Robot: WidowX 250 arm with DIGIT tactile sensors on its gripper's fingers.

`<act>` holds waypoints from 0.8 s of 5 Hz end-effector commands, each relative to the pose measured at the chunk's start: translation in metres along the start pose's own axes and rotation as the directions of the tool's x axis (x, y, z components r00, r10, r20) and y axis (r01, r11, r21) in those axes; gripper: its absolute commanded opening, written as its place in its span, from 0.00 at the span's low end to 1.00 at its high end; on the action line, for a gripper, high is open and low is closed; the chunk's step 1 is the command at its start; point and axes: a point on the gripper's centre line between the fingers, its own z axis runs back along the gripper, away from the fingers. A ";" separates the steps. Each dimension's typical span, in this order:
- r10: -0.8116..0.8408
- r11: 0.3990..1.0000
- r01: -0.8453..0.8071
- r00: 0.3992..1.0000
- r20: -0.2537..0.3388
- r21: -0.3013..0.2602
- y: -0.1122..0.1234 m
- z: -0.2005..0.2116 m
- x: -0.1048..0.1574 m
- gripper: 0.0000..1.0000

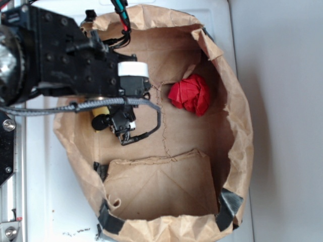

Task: Grab the green sponge.

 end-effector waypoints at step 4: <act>0.051 0.999 -0.051 0.998 0.020 0.004 0.003 0.002 0.017 0.00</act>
